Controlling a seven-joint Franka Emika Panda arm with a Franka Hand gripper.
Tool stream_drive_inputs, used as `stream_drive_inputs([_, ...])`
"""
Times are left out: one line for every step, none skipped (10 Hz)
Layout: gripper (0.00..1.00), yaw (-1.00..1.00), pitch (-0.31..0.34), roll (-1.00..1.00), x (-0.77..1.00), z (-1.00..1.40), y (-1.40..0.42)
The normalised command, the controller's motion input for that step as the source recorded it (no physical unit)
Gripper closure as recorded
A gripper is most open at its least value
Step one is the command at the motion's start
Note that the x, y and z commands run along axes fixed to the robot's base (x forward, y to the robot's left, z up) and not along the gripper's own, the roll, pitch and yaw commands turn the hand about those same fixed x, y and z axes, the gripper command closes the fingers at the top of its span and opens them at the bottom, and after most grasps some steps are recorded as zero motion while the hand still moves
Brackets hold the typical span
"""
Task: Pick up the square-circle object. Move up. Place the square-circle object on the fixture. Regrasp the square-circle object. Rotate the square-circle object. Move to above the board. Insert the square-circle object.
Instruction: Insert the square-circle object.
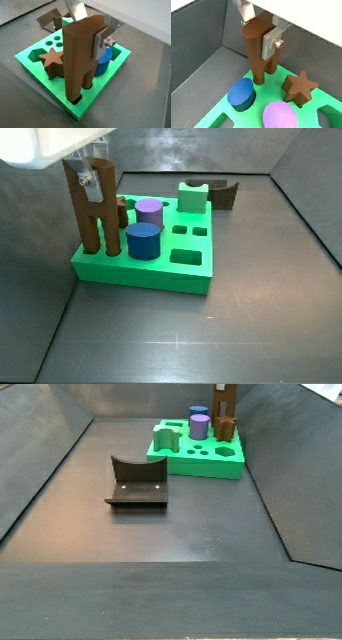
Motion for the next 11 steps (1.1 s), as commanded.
stream_drive_inputs([1.0,-0.2,-0.269,-0.29,-0.06,-0.33,0.23])
stream_drive_inputs([1.0,0.17,-0.139,-0.11,0.0,-0.33,0.1])
stream_drive_inputs([1.0,0.33,-0.021,0.0,0.0,-0.32,0.0])
stream_drive_inputs([1.0,0.46,0.0,0.01,0.01,-0.25,0.0])
stream_drive_inputs([1.0,0.57,0.0,0.05,0.0,-0.22,0.0])
stream_drive_inputs([1.0,0.65,0.0,0.07,0.0,-0.21,0.0])
stream_drive_inputs([1.0,0.59,-0.014,0.03,0.0,-0.21,0.0])
stream_drive_inputs([1.0,0.59,-0.021,0.03,-0.02,-0.21,0.0])
stream_drive_inputs([1.0,0.42,-0.074,0.0,-0.04,-0.24,0.0])
stream_drive_inputs([1.0,0.1,-0.191,-0.07,-0.1,-0.32,0.0])
stream_drive_inputs([1.0,0.05,-0.216,-0.07,-0.13,-0.36,0.0])
